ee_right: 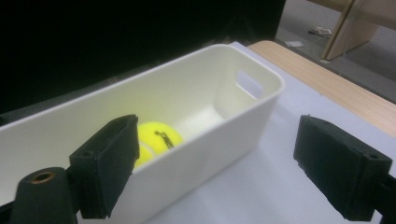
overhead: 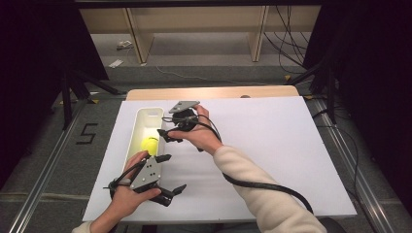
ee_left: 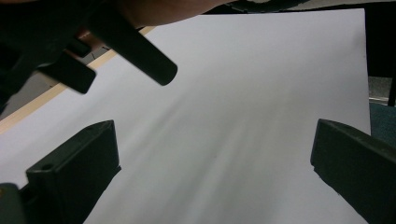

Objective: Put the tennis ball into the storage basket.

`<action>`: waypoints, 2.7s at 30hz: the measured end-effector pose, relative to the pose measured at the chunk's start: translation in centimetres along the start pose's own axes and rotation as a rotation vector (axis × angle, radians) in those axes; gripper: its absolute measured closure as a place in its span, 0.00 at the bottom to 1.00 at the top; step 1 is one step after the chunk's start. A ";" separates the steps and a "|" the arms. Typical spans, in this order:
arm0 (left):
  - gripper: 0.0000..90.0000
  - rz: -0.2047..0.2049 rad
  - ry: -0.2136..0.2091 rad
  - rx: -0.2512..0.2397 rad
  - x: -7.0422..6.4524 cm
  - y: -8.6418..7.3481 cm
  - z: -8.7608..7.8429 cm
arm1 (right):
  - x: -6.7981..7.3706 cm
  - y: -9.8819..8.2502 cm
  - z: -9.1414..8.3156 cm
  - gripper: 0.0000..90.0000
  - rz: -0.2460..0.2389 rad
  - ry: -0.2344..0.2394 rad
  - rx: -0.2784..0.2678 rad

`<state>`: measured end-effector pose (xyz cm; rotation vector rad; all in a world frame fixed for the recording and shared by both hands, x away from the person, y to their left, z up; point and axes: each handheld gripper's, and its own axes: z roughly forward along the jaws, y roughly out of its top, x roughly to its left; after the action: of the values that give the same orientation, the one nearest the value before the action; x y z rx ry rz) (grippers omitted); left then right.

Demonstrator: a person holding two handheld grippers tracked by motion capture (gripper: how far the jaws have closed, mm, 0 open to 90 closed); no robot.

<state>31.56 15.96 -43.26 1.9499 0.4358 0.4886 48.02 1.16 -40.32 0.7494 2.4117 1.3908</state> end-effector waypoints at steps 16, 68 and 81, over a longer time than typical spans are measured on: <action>0.00 0.003 -0.001 0.001 0.0 0.0 0.0 | -2.9 -2.1 -4.5 0.17 0.038 -0.064 -0.020; 0.00 0.006 0.005 0.003 -0.1 0.1 0.1 | -8.2 -13.2 -20.2 0.17 0.161 -0.304 -0.036; 0.00 0.004 0.015 0.002 -0.1 0.2 0.1 | -8.5 -15.8 -24.0 0.17 0.183 -0.359 -0.042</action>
<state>31.56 15.82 -43.14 1.9502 0.4416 0.5056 39.26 -27.46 -41.95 1.1260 2.0735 1.2390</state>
